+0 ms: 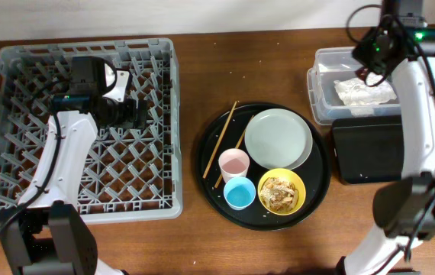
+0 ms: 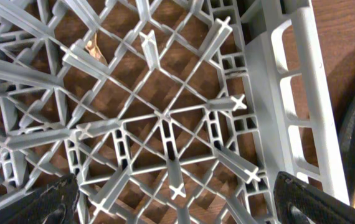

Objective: Sort waste into correct bins and load items into the dishwasher rack
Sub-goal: 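Grasp the rim of the yellow bowl of food scraps with the right gripper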

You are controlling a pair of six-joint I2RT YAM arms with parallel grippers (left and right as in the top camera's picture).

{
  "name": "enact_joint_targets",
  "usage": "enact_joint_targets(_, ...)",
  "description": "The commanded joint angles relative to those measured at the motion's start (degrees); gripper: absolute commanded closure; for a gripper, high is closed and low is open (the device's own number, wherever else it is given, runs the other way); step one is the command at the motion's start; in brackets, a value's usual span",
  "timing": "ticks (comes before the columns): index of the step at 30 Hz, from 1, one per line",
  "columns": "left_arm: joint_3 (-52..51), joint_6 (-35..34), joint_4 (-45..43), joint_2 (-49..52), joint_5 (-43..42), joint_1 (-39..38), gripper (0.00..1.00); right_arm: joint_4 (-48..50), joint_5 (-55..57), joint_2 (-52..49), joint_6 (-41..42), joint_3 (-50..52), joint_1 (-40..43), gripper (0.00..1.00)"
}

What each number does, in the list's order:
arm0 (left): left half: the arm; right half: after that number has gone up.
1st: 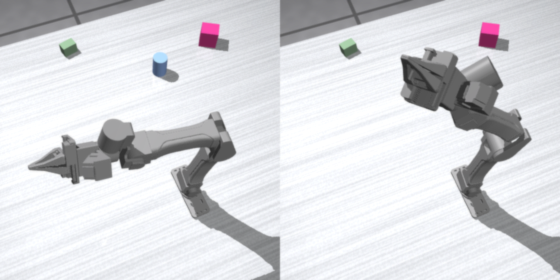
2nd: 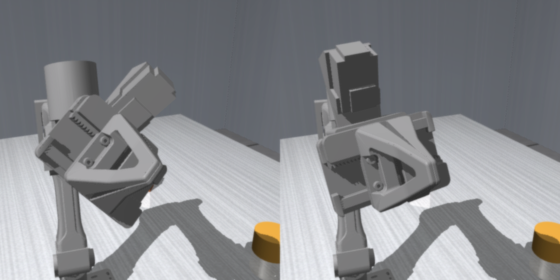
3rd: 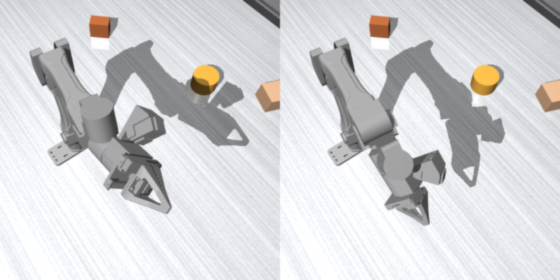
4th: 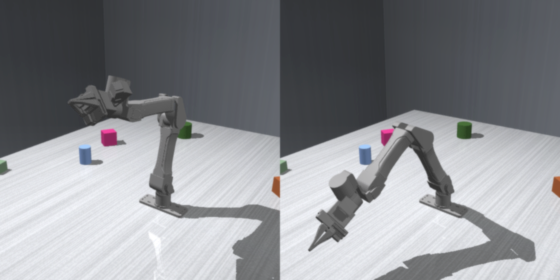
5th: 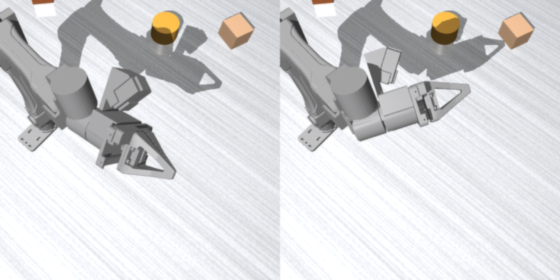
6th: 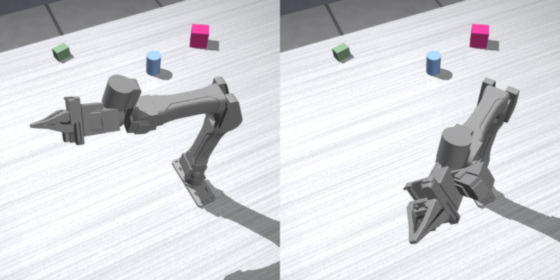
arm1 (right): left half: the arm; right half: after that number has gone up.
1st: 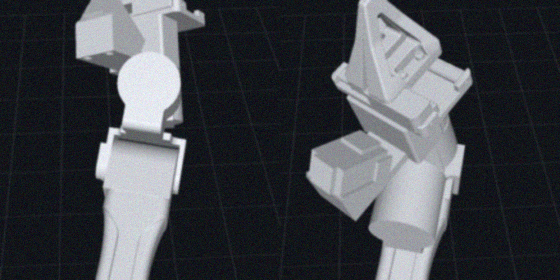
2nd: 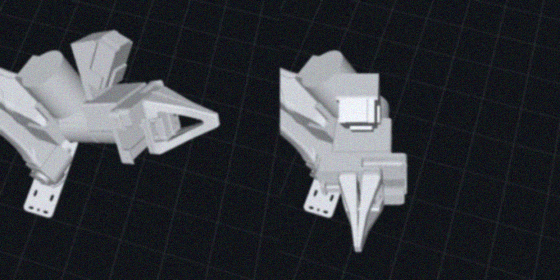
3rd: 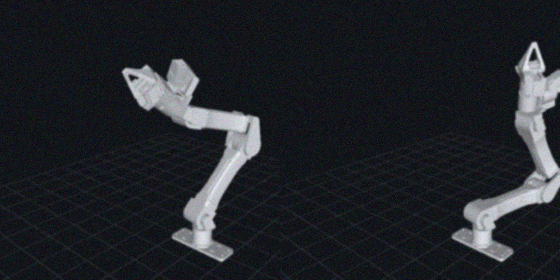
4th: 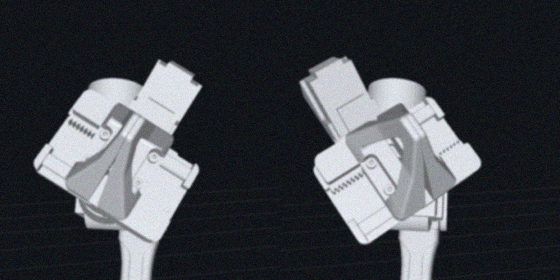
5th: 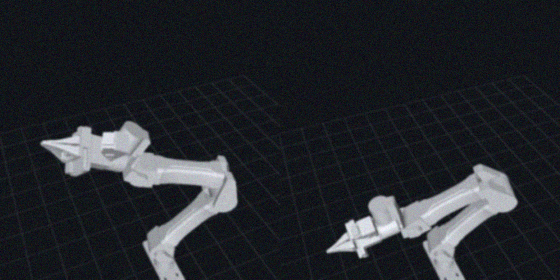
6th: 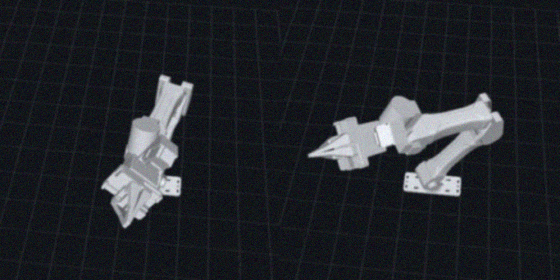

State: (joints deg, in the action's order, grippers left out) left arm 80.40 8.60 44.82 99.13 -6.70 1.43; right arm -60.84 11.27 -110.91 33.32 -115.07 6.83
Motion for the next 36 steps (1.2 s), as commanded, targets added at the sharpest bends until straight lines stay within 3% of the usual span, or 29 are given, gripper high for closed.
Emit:
enact_joint_targets(1, 1.0, 0.5, -0.2, 0.3, -0.6, -0.1, 0.01, 2.8, -1.1, -6.3, 3.0, 0.6, 1.9, 0.71)
enact_joint_targets(2, 1.0, 0.5, -0.2, 0.3, -0.6, -0.1, 0.01, 2.8, -3.5, -7.8, -0.4, 0.6, 1.9, 0.15)
enact_joint_targets(3, 1.0, 0.5, -0.2, 0.3, -0.6, -0.2, 0.01, 2.6, -4.2, -7.8, -1.9, 0.6, 1.8, 0.01)
enact_joint_targets(6, 1.0, 0.5, -0.2, 0.3, -0.6, -0.1, 0.01, 0.6, -7.1, -4.6, -6.5, -2.7, 1.8, 0.02)
enact_joint_targets(9, 1.0, 0.5, -0.2, 0.3, -0.6, -0.2, 0.01, -10.5, -21.8, 1.6, -20.2, -10.6, 0.3, 0.0)
enact_joint_targets(13, 1.0, 0.5, -0.2, 0.3, -0.6, -0.1, 0.01, -23.4, -24.1, 3.4, -20.9, -9.0, -8.1, 0.05)
enact_joint_targets(19, 1.0, 0.5, -0.2, 0.3, -0.6, -0.1, 0.01, -25.3, -22.6, 3.4, -17.8, 9.0, -17.7, 0.16)
enact_joint_targets(23, 1.0, 0.5, -0.2, 0.3, -0.6, -0.1, 0.01, -24.9, -22.7, 4.0, -17.0, 20.9, -18.8, 0.34)
enact_joint_targets(26, 1.0, 0.5, -0.2, 0.3, -0.6, -0.1, 0.01, -16.7, -22.5, 4.8, -3.1, 27.7, -25.4, 0.44)
enact_joint_targets(29, 1.0, 0.5, -0.2, 0.3, -0.6, -0.1, 0.01, -4.7, -20.7, 4.7, 10.5, 36.6, -30.3, 0.48)
enact_joint_targets(33, 1.0, 0.5, -0.2, 0.3, -0.6, -0.2, 0.01, 1.7, -20.7, 4.7, 14.0, 44.5, -31.0, 0.49)
enact_joint_targets(35, 1.0, 0.5, -0.2, 0.3, -0.6, -0.1, 0.01, 1.8, -20.7, 4.7, 13.9, 44.7, -31.2, 0.57)
enact_joint_targets(36, 1.0, 0.5, -0.2, 0.3, -0.6, -0.1, 0.01, 1.6, -20.7, 4.7, 13.9, 44.7, -31.2, 0.71)
